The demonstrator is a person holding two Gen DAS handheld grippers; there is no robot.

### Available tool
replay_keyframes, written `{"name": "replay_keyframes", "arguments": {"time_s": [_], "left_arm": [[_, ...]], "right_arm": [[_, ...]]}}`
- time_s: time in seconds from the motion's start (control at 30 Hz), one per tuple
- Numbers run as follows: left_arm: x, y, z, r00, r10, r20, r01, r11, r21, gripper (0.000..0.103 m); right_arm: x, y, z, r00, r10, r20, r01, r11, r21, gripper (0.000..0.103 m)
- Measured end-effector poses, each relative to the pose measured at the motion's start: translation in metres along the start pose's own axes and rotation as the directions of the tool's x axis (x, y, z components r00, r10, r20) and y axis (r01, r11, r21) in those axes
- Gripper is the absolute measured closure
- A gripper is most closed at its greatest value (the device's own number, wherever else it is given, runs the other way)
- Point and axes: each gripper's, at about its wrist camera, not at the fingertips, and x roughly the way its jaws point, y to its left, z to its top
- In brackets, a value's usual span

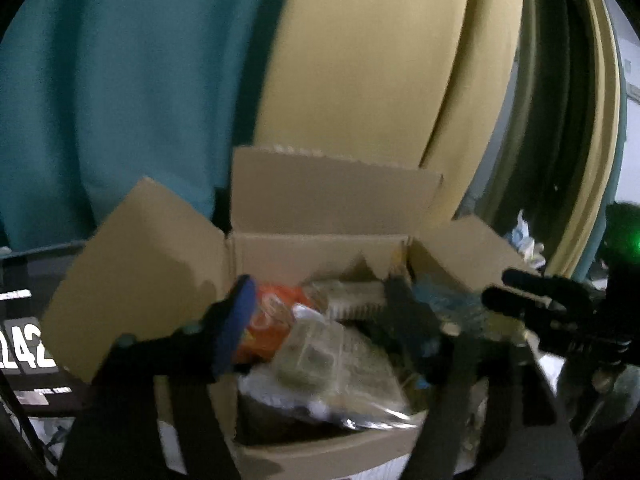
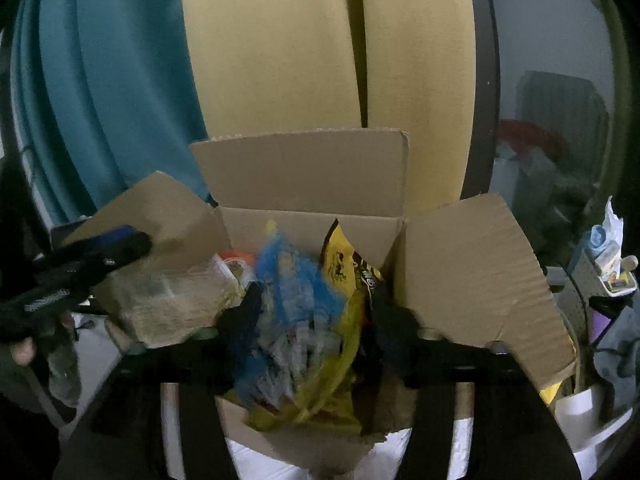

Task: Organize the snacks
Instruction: 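Open the right gripper inside the box while the left releases the bread package, then withdraw both grippers from the box back to the snack pile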

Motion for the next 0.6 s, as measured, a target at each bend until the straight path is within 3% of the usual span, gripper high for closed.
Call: {"name": "replay_keyframes", "arguments": {"time_s": [0.3, 0.6], "left_arm": [[-0.04, -0.003, -0.007, 1.0, 0.012, 0.027, -0.013, 1.0, 0.015, 0.03], [-0.08, -0.027, -0.044, 0.999, -0.032, -0.031, 0.033, 0.999, 0.026, 0.03]], "right_arm": [[-0.019, -0.003, -0.005, 1.0, -0.018, 0.002, 0.018, 1.0, 0.01, 0.03], [-0.061, -0.015, -0.033, 0.999, -0.046, -0.008, 0.046, 0.998, 0.05, 0.03]]}}
